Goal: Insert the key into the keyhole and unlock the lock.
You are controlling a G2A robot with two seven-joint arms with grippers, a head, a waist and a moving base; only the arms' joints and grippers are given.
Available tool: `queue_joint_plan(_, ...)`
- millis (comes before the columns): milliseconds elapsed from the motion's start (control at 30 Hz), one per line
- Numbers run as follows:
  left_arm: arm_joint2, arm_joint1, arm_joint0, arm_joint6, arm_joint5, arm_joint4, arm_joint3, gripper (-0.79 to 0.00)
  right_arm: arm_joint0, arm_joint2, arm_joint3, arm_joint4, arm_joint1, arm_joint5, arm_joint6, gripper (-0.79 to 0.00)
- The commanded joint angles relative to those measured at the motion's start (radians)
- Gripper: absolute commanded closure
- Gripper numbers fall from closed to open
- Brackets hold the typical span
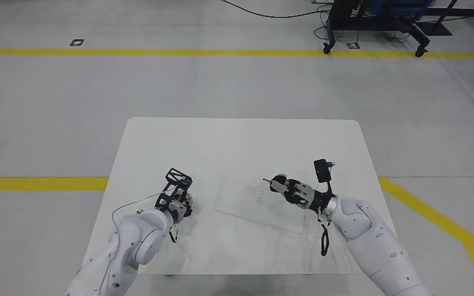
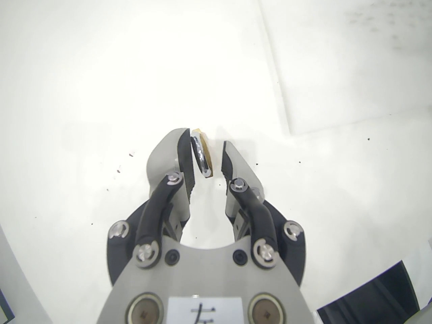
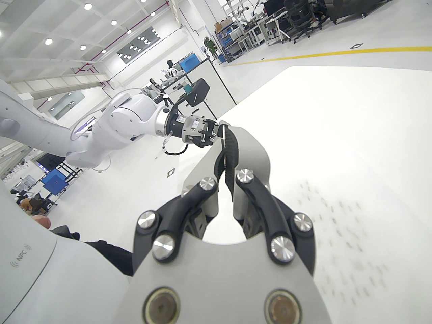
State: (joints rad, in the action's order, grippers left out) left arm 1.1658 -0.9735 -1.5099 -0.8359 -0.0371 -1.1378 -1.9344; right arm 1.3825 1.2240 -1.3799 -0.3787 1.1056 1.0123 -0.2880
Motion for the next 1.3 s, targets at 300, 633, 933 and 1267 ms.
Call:
queue_joint_plan(300,-0.008,-0.009,0.001,-0.034,-0.03,-0.049,-0.003,0.0,0.0,0.0,0.0,0.0,0.0,0.0,0.0,0.0)
queue_joint_plan(633,0.016,-0.016,-0.018,0.013,-0.049,-0.062,-0.008,0.0,0.0,0.0,0.0,0.0,0.0,0.0,0.0,0.0)
queue_joint_plan(933,0.156,-0.047,-0.006,0.397,-0.027,0.462,0.113,0.0,0.0,0.0,0.0,0.0,0.0,0.0,0.0,0.0)
queue_joint_plan(1267,0.156,-0.051,0.005,0.464,0.033,0.5,0.139,0.0,0.0,0.0,0.0,0.0,0.0,0.0,0.0,0.0)
